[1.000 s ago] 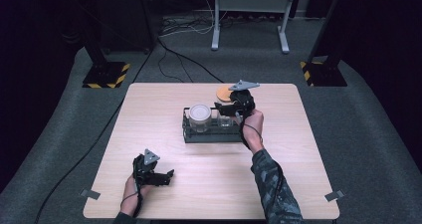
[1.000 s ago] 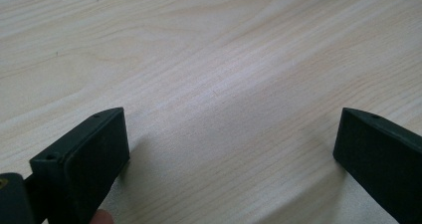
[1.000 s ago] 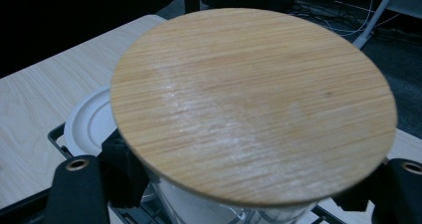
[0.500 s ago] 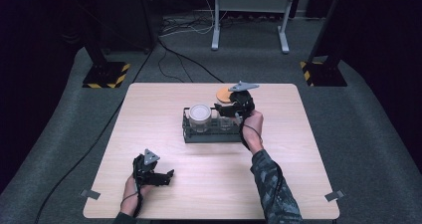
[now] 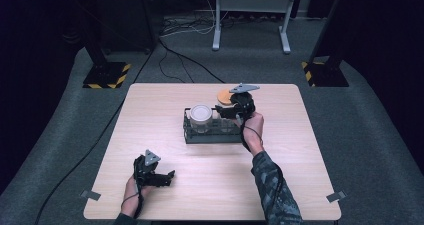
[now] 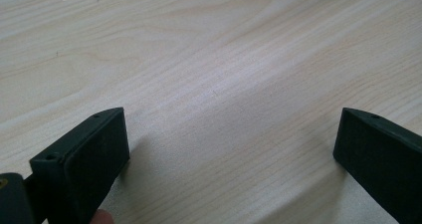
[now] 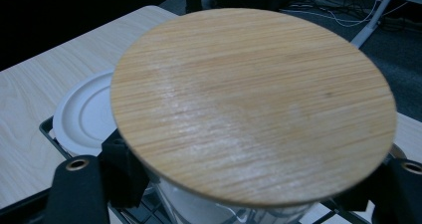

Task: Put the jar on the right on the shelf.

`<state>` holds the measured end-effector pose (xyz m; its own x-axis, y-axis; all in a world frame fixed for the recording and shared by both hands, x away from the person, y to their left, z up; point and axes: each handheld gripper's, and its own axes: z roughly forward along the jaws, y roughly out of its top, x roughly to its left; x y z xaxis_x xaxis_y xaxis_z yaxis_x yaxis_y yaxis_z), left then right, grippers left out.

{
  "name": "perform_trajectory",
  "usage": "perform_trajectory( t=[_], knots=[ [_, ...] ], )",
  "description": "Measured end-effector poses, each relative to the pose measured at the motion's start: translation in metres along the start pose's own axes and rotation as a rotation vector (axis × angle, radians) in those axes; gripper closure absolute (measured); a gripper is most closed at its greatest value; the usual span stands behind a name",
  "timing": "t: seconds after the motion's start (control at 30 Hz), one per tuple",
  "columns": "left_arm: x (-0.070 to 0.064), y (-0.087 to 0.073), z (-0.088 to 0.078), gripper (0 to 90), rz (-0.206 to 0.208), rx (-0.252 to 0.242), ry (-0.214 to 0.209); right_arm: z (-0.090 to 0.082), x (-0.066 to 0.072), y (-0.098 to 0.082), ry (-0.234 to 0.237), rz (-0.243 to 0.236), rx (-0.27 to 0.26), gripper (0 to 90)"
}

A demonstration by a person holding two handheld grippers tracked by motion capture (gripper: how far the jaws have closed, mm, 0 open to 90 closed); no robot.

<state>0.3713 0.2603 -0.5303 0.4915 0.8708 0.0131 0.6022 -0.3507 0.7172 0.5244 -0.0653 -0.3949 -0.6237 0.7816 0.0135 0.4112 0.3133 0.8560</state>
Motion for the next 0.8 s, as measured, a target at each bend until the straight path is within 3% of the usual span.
perform_trajectory(
  t=[0.2, 0.4, 0.8],
  knots=[
    [-0.0002, 0.0000, -0.0001, 0.5, 0.001, -0.001, 0.001, 0.0011, -0.0019, -0.0043, 0.003, 0.004, -0.005, 25.0],
    [-0.0003, -0.0001, -0.0002, 0.4, 0.002, -0.001, 0.004, 0.0001, 0.0006, -0.0069, 0.002, -0.038, -0.002, 25.1],
    [0.0003, 0.0000, -0.0001, 0.3, -0.006, 0.003, 0.003, 0.0006, -0.0014, -0.0069, 0.015, -0.041, 0.010, 25.1]
  ],
)
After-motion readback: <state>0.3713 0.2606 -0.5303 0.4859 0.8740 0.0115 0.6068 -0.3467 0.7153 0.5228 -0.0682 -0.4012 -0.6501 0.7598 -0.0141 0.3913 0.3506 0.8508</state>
